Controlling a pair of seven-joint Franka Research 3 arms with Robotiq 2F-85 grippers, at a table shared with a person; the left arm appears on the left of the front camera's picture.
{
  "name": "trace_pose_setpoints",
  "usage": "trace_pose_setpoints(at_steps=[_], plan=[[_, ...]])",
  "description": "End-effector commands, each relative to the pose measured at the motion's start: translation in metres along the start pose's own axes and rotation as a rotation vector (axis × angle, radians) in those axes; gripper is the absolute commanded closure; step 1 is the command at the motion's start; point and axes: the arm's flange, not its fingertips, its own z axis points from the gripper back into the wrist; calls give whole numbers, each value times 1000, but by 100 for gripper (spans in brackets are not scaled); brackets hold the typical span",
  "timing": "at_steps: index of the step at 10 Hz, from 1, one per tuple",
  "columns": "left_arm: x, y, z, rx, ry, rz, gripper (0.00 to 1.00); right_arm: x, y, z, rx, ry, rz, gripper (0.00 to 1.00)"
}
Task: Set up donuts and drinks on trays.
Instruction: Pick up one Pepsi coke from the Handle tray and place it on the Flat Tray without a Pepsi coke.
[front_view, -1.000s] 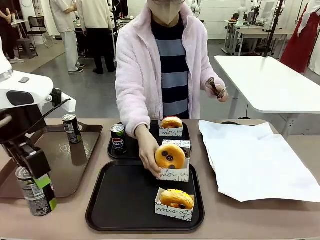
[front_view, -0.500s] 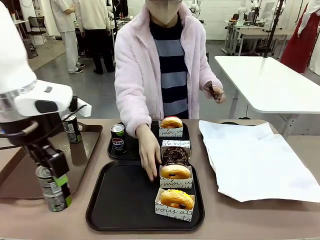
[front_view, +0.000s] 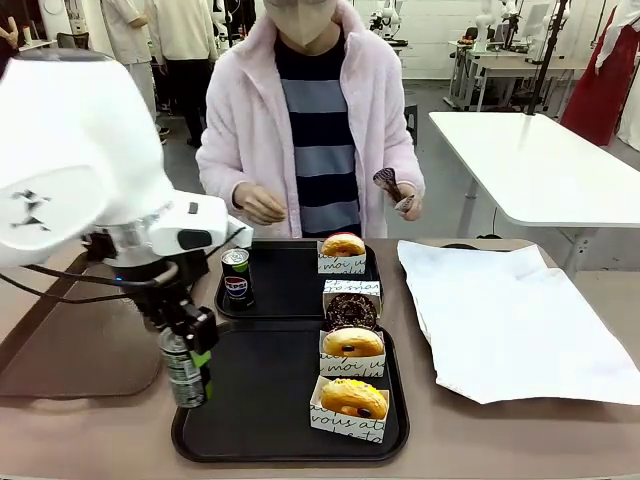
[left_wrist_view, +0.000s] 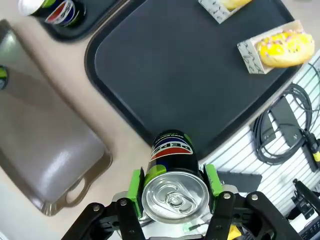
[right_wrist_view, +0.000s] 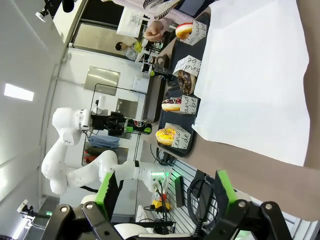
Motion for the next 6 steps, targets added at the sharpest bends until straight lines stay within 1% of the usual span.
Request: trace_pose_setpoints(at_steps=[1,3,5,6], plan=[[20,-1,-22,-20,-16,-12,41,2,0,-1,20,-22,21,0],[26,4,-44,-41,-46,-21,41,2,0,-1,20,-22,21,0],[30,7,-57,-41,-57,-24,41,2,0,-1,20,-22,21,0],[32,9,-62,-21,-67,-19,41,2,0,-1,20,-22,21,0]])
